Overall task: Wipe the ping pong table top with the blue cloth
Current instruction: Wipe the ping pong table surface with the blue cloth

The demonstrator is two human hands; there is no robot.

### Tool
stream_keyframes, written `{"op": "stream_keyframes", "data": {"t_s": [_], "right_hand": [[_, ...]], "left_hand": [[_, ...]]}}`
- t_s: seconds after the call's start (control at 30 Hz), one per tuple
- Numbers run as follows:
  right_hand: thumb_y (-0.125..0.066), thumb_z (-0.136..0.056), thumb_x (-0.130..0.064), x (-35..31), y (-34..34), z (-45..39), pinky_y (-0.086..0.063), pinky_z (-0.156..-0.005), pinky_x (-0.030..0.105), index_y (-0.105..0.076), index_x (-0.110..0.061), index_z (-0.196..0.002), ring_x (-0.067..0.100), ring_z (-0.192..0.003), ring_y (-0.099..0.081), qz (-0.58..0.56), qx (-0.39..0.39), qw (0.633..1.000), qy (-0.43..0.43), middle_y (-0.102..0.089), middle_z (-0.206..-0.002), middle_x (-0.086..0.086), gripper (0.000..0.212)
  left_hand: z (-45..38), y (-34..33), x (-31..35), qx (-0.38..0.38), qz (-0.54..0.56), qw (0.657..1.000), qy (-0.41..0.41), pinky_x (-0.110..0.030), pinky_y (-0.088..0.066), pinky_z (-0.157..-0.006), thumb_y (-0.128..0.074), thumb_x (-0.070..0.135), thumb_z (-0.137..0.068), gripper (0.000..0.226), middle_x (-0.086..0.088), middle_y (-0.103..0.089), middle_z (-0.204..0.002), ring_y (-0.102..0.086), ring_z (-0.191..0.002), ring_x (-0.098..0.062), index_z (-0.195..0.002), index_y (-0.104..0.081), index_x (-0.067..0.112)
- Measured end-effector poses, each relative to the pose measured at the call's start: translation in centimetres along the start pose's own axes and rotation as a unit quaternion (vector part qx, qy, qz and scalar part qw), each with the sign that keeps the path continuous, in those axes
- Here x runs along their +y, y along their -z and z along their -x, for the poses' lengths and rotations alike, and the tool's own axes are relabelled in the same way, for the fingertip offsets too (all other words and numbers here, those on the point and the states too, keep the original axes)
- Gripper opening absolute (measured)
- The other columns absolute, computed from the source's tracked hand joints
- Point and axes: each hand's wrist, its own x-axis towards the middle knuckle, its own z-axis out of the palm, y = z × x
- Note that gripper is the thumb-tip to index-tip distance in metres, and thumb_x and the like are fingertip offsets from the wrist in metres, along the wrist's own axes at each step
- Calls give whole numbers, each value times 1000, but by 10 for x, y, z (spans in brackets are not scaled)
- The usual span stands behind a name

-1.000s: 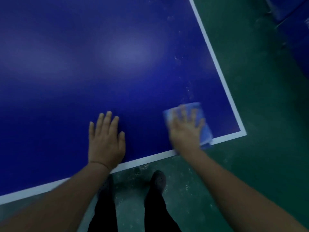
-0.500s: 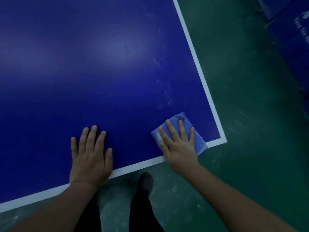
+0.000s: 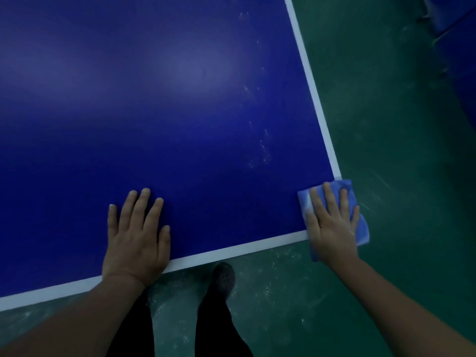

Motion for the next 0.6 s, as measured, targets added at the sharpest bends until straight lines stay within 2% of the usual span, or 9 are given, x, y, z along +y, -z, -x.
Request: {"op": "stream_keyframes", "data": {"t_s": [0.07, 0.13, 0.2, 0.3, 0.4, 0.47, 0.53, 0.6], "right_hand": [[-9, -98, -59, -16, 1, -10, 2, -120, 62, -11, -43, -157, 21, -154, 10, -26, 6, 998, -58, 3, -166, -15, 61], [-7, -98, -59, -47, -4, -3, 2, -119, 64, -3, -43, -158, 26, -154, 11, -17, 18, 998, -54, 7, -167, -11, 62], [-8, -101, -57, -85, -15, 22, 4, -118, 64, 3, -42, -157, 29, -153, 11, 10, 16, 999, 37, 9, -167, -8, 59], [-15, -105, -55, -152, -27, 31, 5, -118, 60, -11, -40, -158, 31, -154, 1, 5, 24, 987, 160, -4, -168, -4, 55], [-21, -105, -49, -218, -24, -5, 5, -117, 64, -22, -38, -156, 31, -154, 1, -14, 7, 951, 310, -14, -167, -3, 53], [-29, -103, -45, -217, -13, -52, 0, -117, 67, -26, -33, -156, 35, -153, -3, 8, 14, 933, 360, -17, -166, 1, 55], [-31, -102, -39, -177, 7, -114, -9, -114, 71, -23, -29, -158, 41, -152, -6, 62, 48, 957, 278, -13, -167, 4, 57], [-25, -104, -40, -120, 30, -173, -8, -115, 70, -16, -32, -159, 39, -153, -3, 50, 57, 990, 120, -6, -168, 1, 56]], "left_hand": [[0, 0, 1, -1, -2, 1000, 1, -57, -6, -121, -27, 41, -96, 63, -16, -30, -159, -16, -151, -30, -144, -47, 6], [0, 1, 0, 5, 0, 1000, 0, -59, -8, -120, -28, 40, -96, 62, -15, -31, -158, -17, -150, -30, -144, -47, 6], [1, 1, 1, 19, 10, 1000, 4, -60, -10, -119, -29, 39, -96, 61, -17, -32, -157, -19, -149, -31, -142, -49, 5], [2, 2, 1, 43, 28, 998, 25, -59, -9, -119, -31, 38, -95, 62, -20, -32, -157, -21, -148, -34, -142, -46, 1], [3, 1, 1, 55, 32, 997, 38, -58, -8, -120, -31, 37, -94, 63, -22, -31, -156, -21, -147, -35, -142, -44, -2], [2, 1, 1, 48, 28, 998, 41, -58, -8, -120, -31, 38, -94, 64, -22, -31, -156, -21, -147, -35, -142, -44, -2], [0, 1, 1, 40, 24, 998, 33, -60, -9, -119, -31, 38, -94, 63, -22, -33, -156, -22, -147, -36, -142, -46, -1], [1, 1, 0, 35, 21, 999, 26, -63, -12, -118, -32, 37, -95, 61, -21, -36, -154, -25, -147, -36, -140, -49, 0]]}}
